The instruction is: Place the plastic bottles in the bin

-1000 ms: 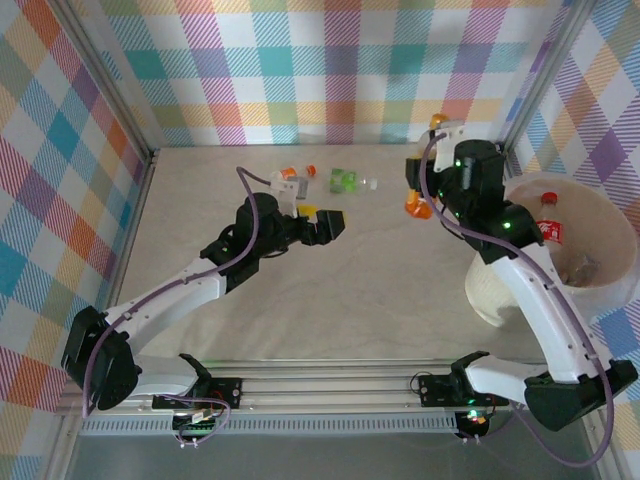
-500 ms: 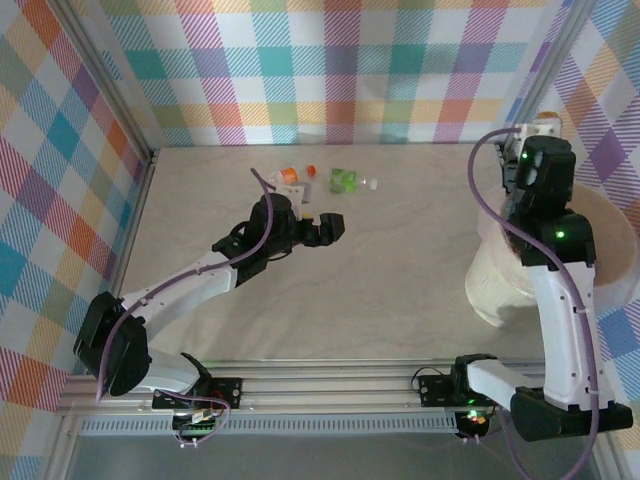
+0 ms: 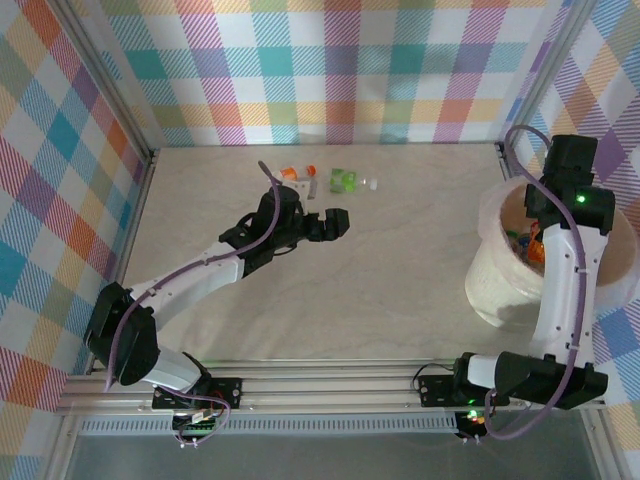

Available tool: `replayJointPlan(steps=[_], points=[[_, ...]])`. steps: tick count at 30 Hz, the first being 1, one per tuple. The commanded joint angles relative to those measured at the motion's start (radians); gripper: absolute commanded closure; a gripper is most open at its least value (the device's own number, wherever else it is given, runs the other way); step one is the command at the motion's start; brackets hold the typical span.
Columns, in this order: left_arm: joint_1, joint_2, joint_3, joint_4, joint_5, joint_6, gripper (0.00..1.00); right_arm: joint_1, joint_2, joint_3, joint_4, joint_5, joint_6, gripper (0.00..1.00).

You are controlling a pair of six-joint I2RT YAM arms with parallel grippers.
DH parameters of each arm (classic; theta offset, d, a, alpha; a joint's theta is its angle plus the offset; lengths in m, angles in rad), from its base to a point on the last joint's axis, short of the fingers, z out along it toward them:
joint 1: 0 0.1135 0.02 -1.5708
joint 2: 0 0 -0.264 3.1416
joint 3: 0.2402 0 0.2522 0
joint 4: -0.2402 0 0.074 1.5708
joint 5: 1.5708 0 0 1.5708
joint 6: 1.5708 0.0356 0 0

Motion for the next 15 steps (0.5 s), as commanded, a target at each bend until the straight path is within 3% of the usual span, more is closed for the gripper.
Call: replayJointPlan(steps=[1, 8, 15], points=[[-0.004, 0.007, 0.034, -0.013, 0.019, -0.019, 0.00, -0.038, 0.025, 0.048, -0.079, -0.110, 0.041, 0.50], [-0.005, 0.020, 0.045, -0.024, 0.023, -0.024, 0.00, -0.050, 0.031, 0.043, -0.087, -0.220, 0.049, 0.27], [-0.005, 0.035, 0.052, -0.019, 0.028, -0.029, 0.00, -0.050, 0.024, 0.059, -0.089, -0.262, 0.087, 0.16]])
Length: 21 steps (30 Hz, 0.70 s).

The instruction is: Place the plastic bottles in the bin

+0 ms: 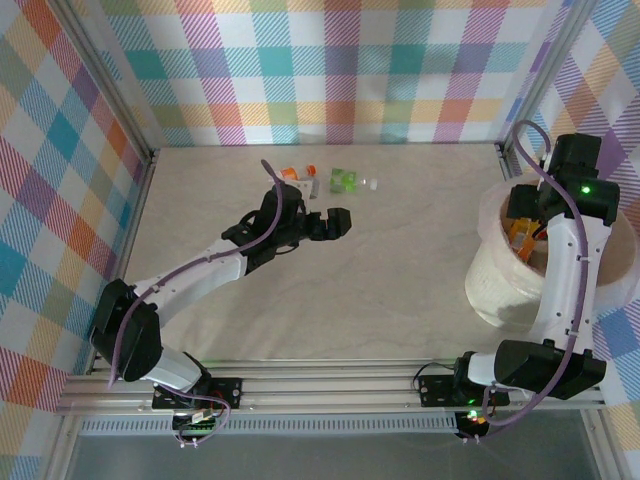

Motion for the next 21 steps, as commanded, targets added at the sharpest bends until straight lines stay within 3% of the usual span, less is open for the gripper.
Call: replayJointPlan(steps=[1, 8, 15, 21], points=[[-0.004, 0.011, 0.030, 0.000, 0.013, -0.016, 0.00, -0.006, -0.022, 0.031, -0.014, -0.057, 0.036, 0.15], [-0.005, 0.018, 0.030, -0.002, 0.012, -0.019, 0.00, -0.005, -0.023, 0.009, 0.019, -0.079, 0.058, 0.13], [-0.005, 0.020, 0.034, -0.012, 0.014, -0.017, 0.00, -0.006, -0.020, -0.063, 0.156, 0.031, 0.109, 0.45], [-0.005, 0.015, 0.028, -0.021, 0.002, -0.015, 0.00, -0.006, -0.027, -0.124, 0.162, 0.021, 0.109, 0.61]])
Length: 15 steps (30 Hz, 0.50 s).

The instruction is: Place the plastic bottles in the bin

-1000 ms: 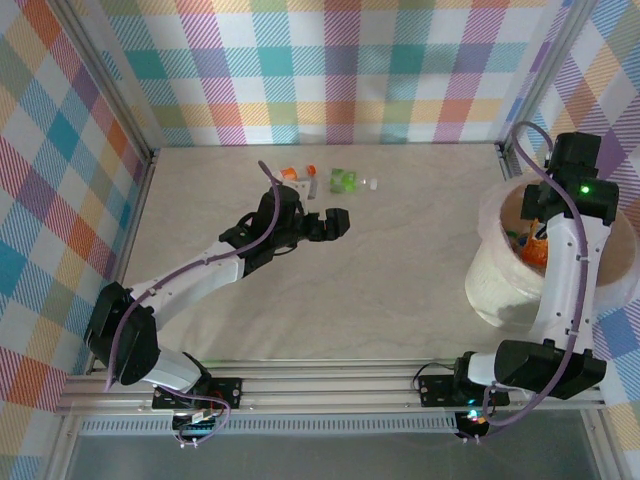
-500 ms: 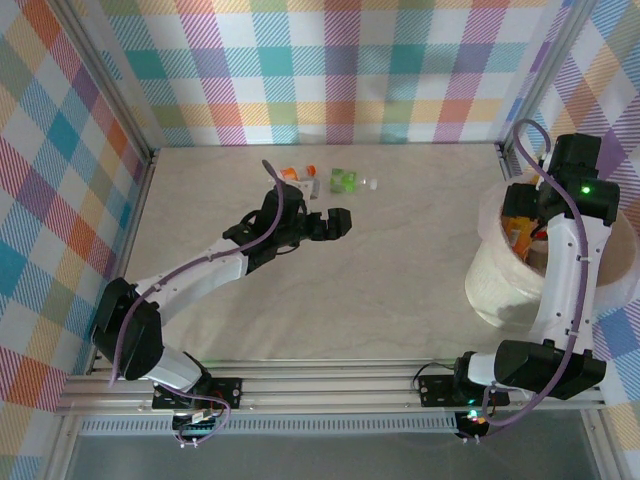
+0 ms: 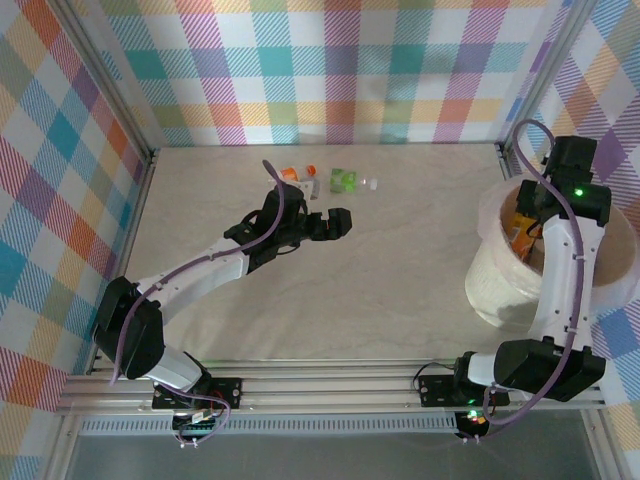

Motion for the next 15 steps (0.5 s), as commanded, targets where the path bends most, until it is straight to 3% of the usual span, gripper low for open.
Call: replayJointPlan(steps=[1, 7, 15], points=[[-0.004, 0.002, 0.023, -0.014, 0.002, 0.001, 0.00, -0.005, -0.013, -0.032, 0.001, 0.012, 0.014, 0.62], [-0.005, 0.022, 0.036, -0.015, 0.017, 0.000, 0.00, -0.008, 0.015, -0.050, -0.062, 0.082, 0.036, 0.63], [-0.005, 0.024, 0.036, -0.018, 0.006, 0.002, 0.00, -0.010, 0.002, 0.039, -0.063, -0.005, 0.041, 0.52]])
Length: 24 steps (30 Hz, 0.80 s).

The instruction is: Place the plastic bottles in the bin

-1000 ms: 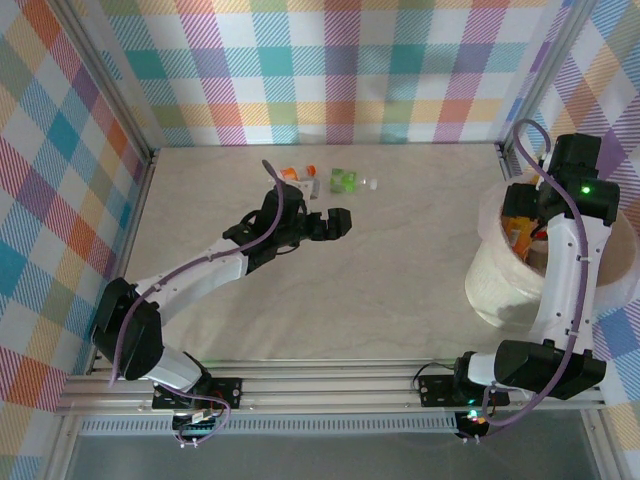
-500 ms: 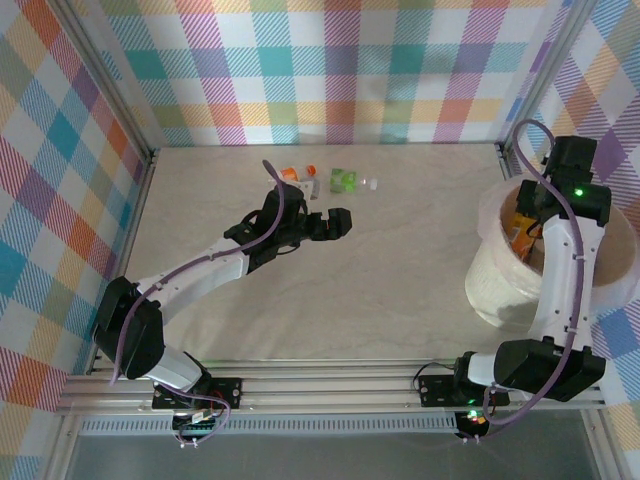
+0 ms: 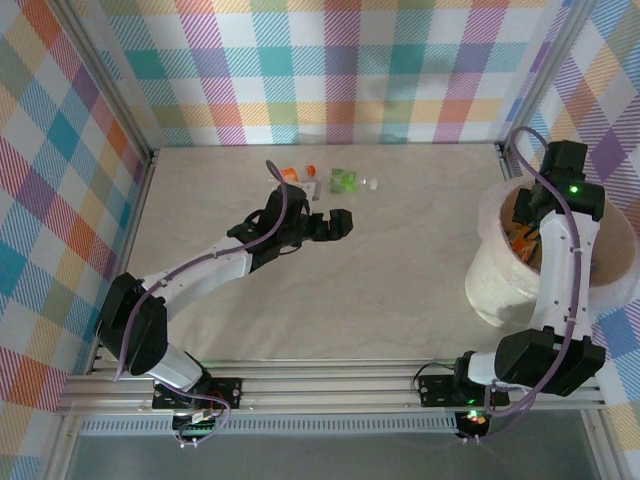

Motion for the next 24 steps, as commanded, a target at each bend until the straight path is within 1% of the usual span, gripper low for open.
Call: replayJointPlan(steps=[1, 4, 8, 10, 13, 16, 19, 21, 23, 24], points=[[-0.005, -0.003, 0.028, -0.017, -0.001, 0.004, 0.00, -0.007, -0.039, 0.072, -0.002, -0.064, 0.015, 0.52], [-0.004, -0.010, 0.030, -0.031, -0.032, 0.013, 0.00, -0.007, -0.084, 0.099, 0.020, -0.142, 0.032, 0.51], [-0.004, -0.019, 0.039, -0.068, -0.125, 0.024, 0.00, 0.005, -0.146, 0.091, 0.061, -0.251, 0.051, 0.48], [-0.003, -0.021, 0.039, -0.081, -0.172, 0.022, 0.00, 0.033, -0.174, 0.070, 0.095, -0.283, 0.054, 0.47], [-0.002, -0.019, 0.044, -0.100, -0.239, 0.011, 0.00, 0.094, -0.221, 0.021, 0.174, -0.351, 0.058, 0.42], [0.001, -0.013, 0.053, -0.128, -0.307, -0.014, 0.00, 0.152, -0.269, -0.043, 0.294, -0.436, 0.107, 0.40], [0.004, -0.013, 0.046, -0.146, -0.359, -0.044, 0.00, 0.199, -0.308, -0.137, 0.477, -0.615, 0.165, 0.37], [0.008, -0.019, 0.031, -0.147, -0.382, -0.067, 0.00, 0.229, -0.307, -0.193, 0.608, -0.733, 0.211, 0.35], [0.010, -0.027, 0.017, -0.150, -0.400, -0.085, 0.00, 0.267, -0.281, -0.220, 0.691, -0.794, 0.238, 0.33], [0.012, -0.033, 0.011, -0.155, -0.409, -0.095, 0.00, 0.294, -0.264, -0.228, 0.722, -0.806, 0.236, 0.32]])
